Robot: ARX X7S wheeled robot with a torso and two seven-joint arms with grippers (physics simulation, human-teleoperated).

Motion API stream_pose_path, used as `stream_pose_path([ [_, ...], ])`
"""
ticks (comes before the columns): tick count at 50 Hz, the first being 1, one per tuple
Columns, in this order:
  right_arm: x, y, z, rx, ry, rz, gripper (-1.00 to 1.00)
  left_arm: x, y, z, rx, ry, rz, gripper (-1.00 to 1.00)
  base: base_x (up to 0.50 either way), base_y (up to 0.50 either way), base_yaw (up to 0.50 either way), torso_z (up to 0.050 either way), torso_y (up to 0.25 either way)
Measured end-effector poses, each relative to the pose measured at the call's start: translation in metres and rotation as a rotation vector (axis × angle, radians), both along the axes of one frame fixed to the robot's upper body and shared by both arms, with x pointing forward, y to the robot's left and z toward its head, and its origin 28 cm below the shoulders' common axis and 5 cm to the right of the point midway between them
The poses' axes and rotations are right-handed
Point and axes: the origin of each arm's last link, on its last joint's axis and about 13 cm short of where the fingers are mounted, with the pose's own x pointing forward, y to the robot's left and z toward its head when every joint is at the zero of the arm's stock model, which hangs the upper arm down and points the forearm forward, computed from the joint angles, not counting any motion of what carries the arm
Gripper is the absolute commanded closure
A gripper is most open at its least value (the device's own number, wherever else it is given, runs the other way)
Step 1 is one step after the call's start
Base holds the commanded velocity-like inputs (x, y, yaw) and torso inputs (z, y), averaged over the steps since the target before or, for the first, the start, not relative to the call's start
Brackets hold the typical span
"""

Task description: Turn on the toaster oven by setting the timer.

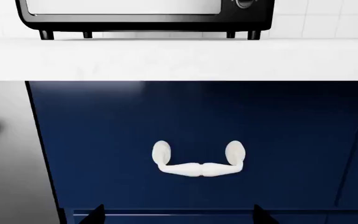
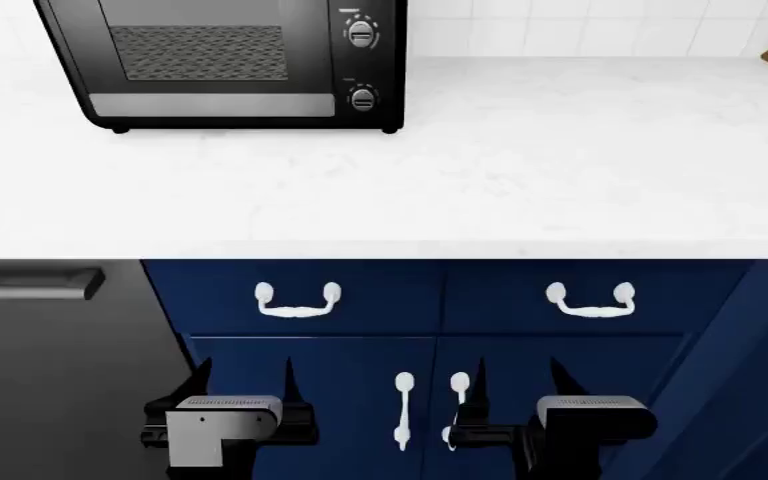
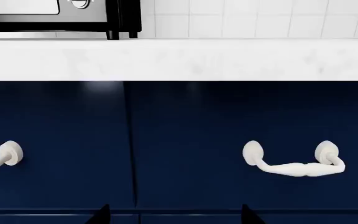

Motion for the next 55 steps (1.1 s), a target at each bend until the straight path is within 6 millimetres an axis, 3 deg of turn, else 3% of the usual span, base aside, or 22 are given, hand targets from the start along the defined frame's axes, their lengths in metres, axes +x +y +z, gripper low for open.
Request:
stream_pose_path([
  [16,-0.001,-0.001,0.000,0.006,0.033,-0.029,-1.00,0.001,-0.001,0.000,0.010,-0.001,-0.019,-1.00,0.00,0.00,0.00,0.000,0.000],
  [22,0.000,-0.003,0.010,0.013,0.049,-0.042,-1.00,0.001,0.001,0.009,0.013,0.001,-0.012,-1.00,0.00,0.00,0.00,0.000,0.000],
  [41,0.005,-0.020,0.097,-0.003,0.053,-0.006,-1.00,0.006,0.010,0.109,0.033,-0.029,-0.042,-1.00,0.00,0.00,0.00,0.000,0.000],
  [55,0.004,-0.030,0.150,-0.028,0.011,0.030,-1.00,-0.002,0.016,0.168,0.026,-0.103,-0.058,-1.00,0.00,0.00,0.00,0.000,0.000],
])
